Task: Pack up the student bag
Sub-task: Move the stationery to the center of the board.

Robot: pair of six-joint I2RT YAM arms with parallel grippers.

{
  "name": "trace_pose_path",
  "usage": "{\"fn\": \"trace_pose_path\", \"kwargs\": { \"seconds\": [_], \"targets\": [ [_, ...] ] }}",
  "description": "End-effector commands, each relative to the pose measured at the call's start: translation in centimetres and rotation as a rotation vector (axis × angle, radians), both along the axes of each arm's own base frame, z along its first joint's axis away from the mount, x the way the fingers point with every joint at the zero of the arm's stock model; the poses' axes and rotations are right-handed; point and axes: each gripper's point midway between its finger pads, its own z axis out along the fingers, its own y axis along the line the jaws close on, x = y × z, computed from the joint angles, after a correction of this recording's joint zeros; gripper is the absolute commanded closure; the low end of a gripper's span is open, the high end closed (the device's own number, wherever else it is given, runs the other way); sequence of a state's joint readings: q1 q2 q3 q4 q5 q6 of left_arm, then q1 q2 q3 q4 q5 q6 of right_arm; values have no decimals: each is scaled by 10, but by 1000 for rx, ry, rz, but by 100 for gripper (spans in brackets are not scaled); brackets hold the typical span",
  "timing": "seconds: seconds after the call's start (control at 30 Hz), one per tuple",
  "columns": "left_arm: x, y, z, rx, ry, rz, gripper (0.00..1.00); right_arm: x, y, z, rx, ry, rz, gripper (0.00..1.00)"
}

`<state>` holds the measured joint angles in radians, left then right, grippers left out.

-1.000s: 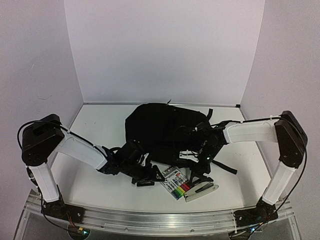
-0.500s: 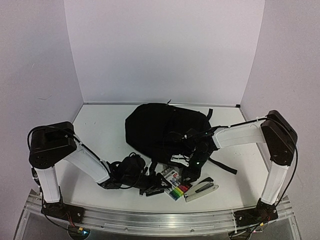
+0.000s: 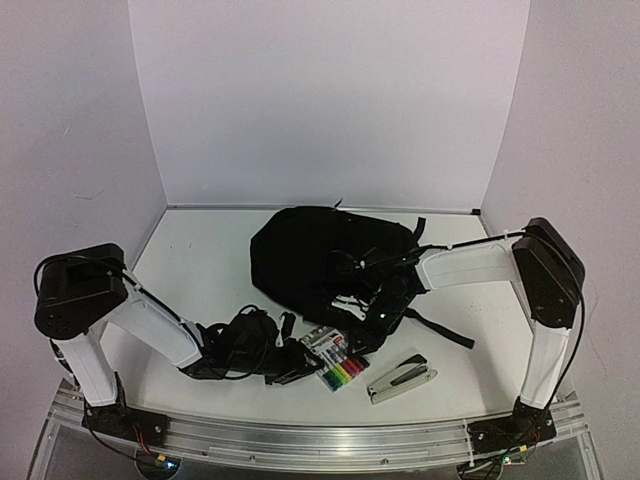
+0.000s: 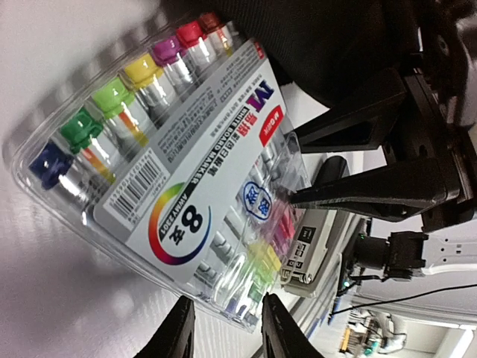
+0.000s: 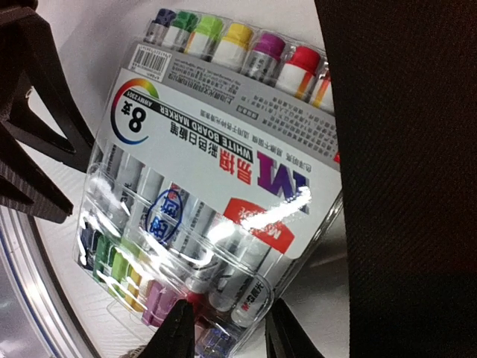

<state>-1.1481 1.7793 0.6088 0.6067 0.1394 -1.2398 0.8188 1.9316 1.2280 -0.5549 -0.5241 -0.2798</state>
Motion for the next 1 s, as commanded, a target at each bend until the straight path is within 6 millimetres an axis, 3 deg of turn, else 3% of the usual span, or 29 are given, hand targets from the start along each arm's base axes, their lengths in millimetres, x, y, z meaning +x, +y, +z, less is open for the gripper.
{"fn": "trace_pose_path", "kwargs": {
  "seconds": [0.0, 0.13, 0.37, 0.63, 0.73, 0.83, 0.97],
  "targets": [
    [32, -14, 68, -92, -188, 65, 70, -5, 56, 62, 235, 51, 3, 70],
    [37, -12, 55, -48, -174, 84, 70, 12, 63, 93, 271, -26, -19, 71],
    [71, -10, 39, -63, -162, 153, 70, 51, 55, 108, 257, -145, -74, 70],
    [100, -18, 28, -96, -144, 178, 66, 55, 55, 105, 249, -132, -88, 65],
    [104, -20, 28, -130, -127, 189, 65, 56, 42, 98, 203, -136, -104, 59],
    [98, -20, 39, -132, -131, 176, 59, 43, 24, 85, 152, -119, -93, 53],
    [90, 6, 49, -52, -126, 219, 46, 30, 3, 66, 92, -121, -94, 47]
  ]
}}
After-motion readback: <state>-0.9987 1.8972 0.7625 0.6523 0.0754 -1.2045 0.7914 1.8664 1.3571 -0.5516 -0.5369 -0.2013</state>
